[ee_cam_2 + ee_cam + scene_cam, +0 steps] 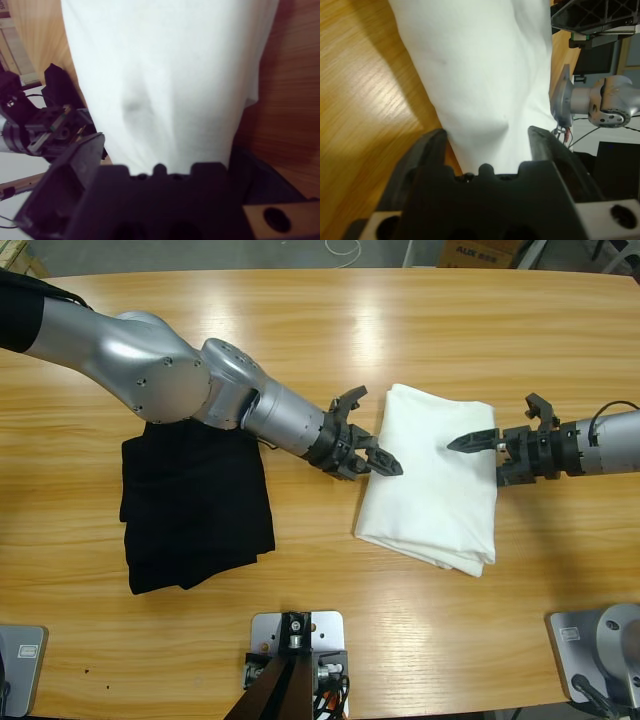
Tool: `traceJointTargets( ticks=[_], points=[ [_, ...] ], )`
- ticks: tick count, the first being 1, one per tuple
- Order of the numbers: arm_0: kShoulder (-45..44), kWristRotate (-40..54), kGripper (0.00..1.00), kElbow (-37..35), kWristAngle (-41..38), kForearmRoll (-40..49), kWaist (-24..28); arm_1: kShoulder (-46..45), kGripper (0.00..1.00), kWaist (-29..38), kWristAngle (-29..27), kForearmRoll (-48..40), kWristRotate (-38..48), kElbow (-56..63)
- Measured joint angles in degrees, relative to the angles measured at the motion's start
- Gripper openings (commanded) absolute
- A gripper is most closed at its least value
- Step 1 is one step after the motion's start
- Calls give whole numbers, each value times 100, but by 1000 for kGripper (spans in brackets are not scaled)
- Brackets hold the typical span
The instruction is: Fold clothes
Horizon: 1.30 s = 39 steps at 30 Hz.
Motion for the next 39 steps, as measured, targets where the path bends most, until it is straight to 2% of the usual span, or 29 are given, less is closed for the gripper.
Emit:
traceJointTargets(
  ticks=[3, 6, 8, 9, 21, 27, 33, 36, 39],
  points=[
    [0, -50, 519, -13, 51, 0, -1, 4, 987, 0, 0, -5, 0, 0],
    [1, -140, 563, -187, 54, 8, -11, 4, 987, 0, 0, -6, 0, 0],
    [1, -157, 716, -287, 71, 14, -28, 4, 987, 0, 0, -6, 0, 0],
    [1, -157, 760, -294, 87, 32, -33, 4, 987, 0, 0, -6, 0, 0],
    [0, -156, 729, -312, 384, 458, -60, 10, 987, 0, 0, -23, 0, 0],
    [0, -83, 729, -983, 707, 1187, -242, 10, 987, 0, 0, -25, 0, 0],
    [0, -34, 761, -1092, 770, 1324, -272, 11, 987, 0, 0, -42, 0, 0],
    [0, -20, 830, -1098, 774, 1374, -279, 15, 987, 0, 0, -42, 0, 0],
    [0, -20, 830, -1112, 775, 1422, -284, 15, 987, 0, 0, -43, 0, 0]
  ],
)
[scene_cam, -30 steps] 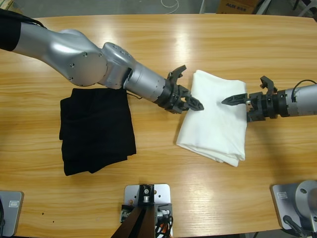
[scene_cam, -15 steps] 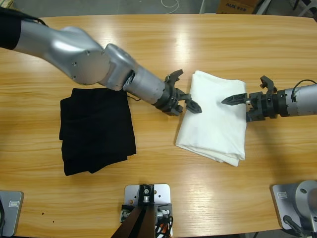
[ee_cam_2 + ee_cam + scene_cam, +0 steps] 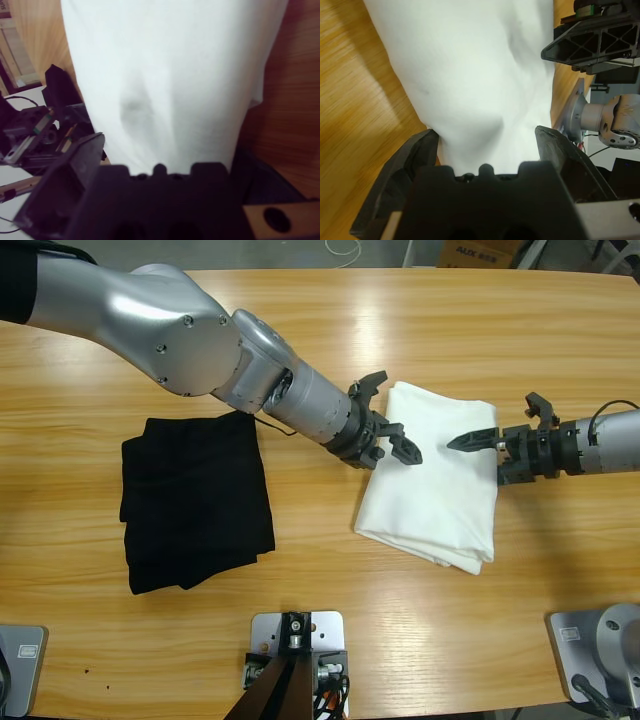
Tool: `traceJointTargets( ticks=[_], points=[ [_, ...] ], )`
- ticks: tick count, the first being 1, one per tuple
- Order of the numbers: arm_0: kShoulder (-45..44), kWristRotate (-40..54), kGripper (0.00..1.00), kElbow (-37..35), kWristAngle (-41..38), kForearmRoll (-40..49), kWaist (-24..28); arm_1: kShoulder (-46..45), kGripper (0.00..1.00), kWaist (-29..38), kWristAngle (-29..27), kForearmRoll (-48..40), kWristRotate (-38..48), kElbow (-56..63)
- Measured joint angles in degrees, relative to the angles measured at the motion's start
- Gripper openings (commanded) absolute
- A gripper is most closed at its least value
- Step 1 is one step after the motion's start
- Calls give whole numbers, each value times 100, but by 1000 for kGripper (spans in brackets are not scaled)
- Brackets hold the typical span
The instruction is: Fold clothes
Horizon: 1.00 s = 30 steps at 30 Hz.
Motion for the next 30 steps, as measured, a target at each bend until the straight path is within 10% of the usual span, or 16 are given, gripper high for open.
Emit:
traceJointTargets(
  ticks=[4, 7, 8, 24, 30],
  points=[
    [0, 0, 719, -2, 1, 16, -49, 0, 982, 0, 0, -1, 0, 0],
    [0, 11, 76, -3, 2, 21, -58, 0, 982, 0, 0, -1, 0, 0],
    [0, 54, 0, -4, 17, 34, -62, 0, 982, 0, 0, -1, 0, 0],
    [38, 818, 0, -364, 258, 449, -70, 1, 968, 0, 0, -25, 45, 15],
    [38, 880, 0, -410, 258, 475, -70, 56, 655, 3, 0, -55, 243, 17]
  ],
)
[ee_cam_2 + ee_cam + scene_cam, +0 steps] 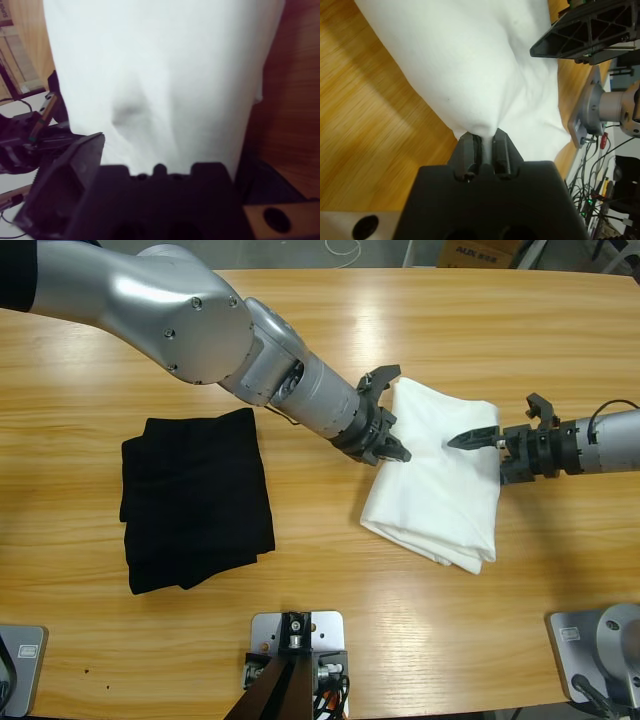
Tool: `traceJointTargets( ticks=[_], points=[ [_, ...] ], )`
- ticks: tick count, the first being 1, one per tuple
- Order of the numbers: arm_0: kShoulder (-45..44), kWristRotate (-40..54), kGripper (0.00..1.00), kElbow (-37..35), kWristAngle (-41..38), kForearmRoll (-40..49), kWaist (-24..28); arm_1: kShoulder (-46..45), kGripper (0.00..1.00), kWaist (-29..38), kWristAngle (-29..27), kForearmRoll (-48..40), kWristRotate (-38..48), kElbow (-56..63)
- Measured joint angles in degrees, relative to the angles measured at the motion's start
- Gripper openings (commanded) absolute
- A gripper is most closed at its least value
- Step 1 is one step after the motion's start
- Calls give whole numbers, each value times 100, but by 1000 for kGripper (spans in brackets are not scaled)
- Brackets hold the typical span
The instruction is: Fold clothes
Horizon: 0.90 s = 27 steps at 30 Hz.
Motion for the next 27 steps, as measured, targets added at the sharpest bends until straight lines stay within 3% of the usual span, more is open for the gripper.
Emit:
traceJointTargets(
  ticks=[2, 3, 8, 11, 13, 27],
  points=[
    [0, 0, 0, -1, 0, 9, 0, 56, 629, 15, 0, -28, 7, 0],
    [0, 0, 0, -1, 0, 18, 0, 89, 567, 16, 0, -47, 8, 1],
    [0, 1, 0, -2, 0, 55, 0, 139, 539, 268, 0, -399, 348, 55],
    [0, 1, 0, -2, 0, 71, 0, 138, 262, 481, -98, -538, 573, 69],
    [0, 1, 0, -3, 0, 76, 0, 125, 13, 547, -197, -584, 587, 89],
    [0, 1, 0, -27, -44, 76, -2, -597, 0, 695, -526, -310, 200, 194]
  ],
)
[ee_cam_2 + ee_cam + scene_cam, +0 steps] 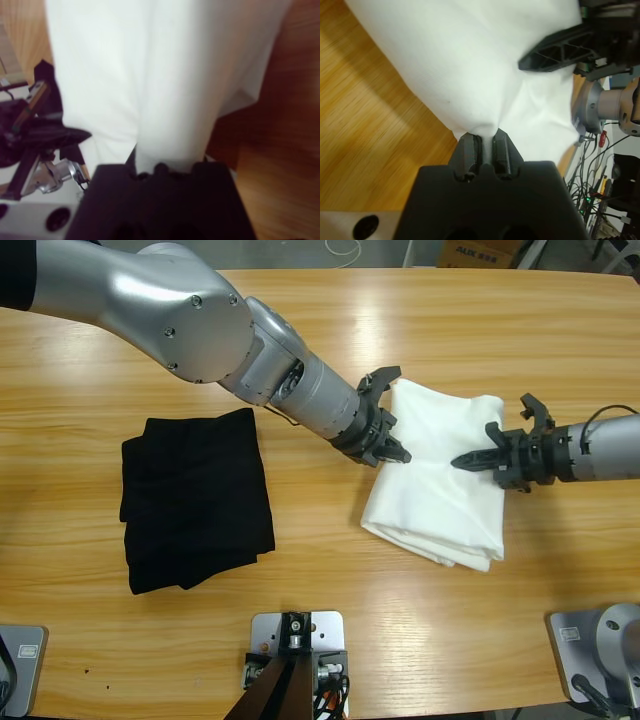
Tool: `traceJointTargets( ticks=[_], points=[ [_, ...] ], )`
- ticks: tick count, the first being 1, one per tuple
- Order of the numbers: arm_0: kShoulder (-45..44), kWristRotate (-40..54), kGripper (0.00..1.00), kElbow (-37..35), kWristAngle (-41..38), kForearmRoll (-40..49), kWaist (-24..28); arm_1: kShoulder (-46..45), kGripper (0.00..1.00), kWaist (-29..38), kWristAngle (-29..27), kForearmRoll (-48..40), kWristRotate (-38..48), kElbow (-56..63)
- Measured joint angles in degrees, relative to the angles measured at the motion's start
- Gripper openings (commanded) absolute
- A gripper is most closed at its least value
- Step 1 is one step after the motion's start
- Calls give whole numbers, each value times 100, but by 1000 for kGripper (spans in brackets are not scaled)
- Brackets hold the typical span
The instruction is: Fold clothes
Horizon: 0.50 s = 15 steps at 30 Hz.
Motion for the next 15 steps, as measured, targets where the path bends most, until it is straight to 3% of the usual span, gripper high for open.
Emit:
traceJointTargets(
  ticks=[8, 15],
  points=[
    [-150, 21, 0, 13, 13, -7, 5, -299, 0, 386, 0, 605, -223, -637],
    [-1155, 185, 0, 576, 383, 292, 156, -368, 0, 1418, -268, 1272, 58, -1687]
  ],
)
